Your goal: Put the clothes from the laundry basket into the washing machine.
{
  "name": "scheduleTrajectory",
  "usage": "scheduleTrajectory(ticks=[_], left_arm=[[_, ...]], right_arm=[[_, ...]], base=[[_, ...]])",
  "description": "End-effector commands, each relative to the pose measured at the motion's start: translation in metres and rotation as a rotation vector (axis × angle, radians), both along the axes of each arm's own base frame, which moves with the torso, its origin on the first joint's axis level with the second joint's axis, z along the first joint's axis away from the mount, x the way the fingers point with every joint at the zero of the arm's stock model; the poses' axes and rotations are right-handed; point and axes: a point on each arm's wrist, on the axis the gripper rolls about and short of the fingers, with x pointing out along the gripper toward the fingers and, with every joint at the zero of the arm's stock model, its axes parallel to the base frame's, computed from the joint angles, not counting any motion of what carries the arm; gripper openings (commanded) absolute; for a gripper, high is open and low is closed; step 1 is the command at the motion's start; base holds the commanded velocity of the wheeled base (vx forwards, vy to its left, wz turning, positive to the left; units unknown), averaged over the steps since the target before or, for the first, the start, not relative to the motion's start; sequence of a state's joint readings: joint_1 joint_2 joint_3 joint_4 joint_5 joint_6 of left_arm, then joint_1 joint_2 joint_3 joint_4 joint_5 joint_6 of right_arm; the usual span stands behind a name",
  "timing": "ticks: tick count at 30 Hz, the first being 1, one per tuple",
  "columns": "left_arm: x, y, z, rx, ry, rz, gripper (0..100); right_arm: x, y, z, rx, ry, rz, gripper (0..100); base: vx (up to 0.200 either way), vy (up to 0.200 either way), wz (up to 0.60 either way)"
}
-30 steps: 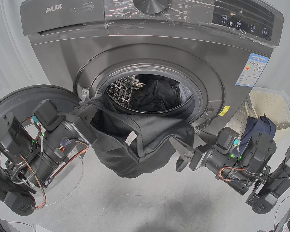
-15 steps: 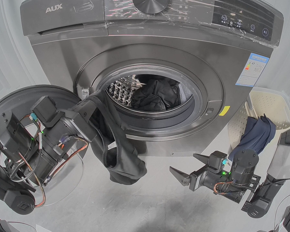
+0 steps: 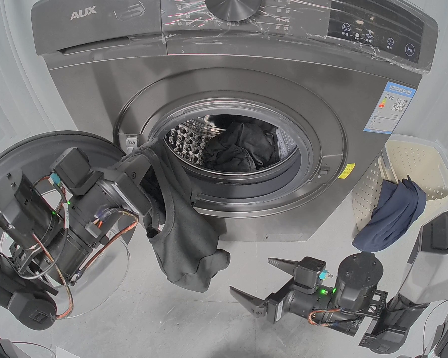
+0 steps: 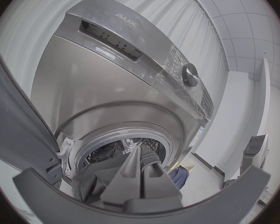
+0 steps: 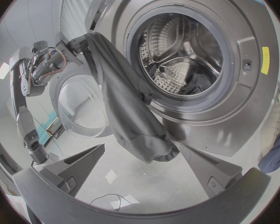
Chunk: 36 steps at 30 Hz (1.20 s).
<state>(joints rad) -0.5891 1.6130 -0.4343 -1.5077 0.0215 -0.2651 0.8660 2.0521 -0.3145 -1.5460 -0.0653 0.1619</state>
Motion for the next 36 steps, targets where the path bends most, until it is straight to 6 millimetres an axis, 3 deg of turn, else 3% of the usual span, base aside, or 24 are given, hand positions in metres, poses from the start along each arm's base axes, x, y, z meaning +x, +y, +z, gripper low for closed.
scheduleTrajectory(ticks=[1,7,19,31,36], left_arm=[[0.004,-0.002,-0.002,0.002,0.005,0.006,0],[0.015,-0.001,-0.004,0.004,0.009,0.035,0],[0.024,-0.003,0.0,-0.018,0.0,0.079,0],[0.024,-0.003,0.001,-0.018,-0.002,0.079,0],[0.023,-0.003,0.001,-0.018,-0.004,0.079,0]], right_arm=[[-0.005,0.022,0.002,0.031,-0.023,0.057,100],[-0.009,0.053,0.007,0.082,-0.064,0.125,100],[0.025,0.103,-0.036,0.064,-0.09,0.126,100],[0.053,0.122,-0.051,0.045,-0.117,0.073,100],[0.073,0.127,-0.05,0.034,-0.137,0.023,100]], base=[[0.0,0.0,0.0],[0.0,0.0,0.0],[0.0,0.0,0.0],[0.0,0.0,0.0],[0.0,0.0,0.0]])
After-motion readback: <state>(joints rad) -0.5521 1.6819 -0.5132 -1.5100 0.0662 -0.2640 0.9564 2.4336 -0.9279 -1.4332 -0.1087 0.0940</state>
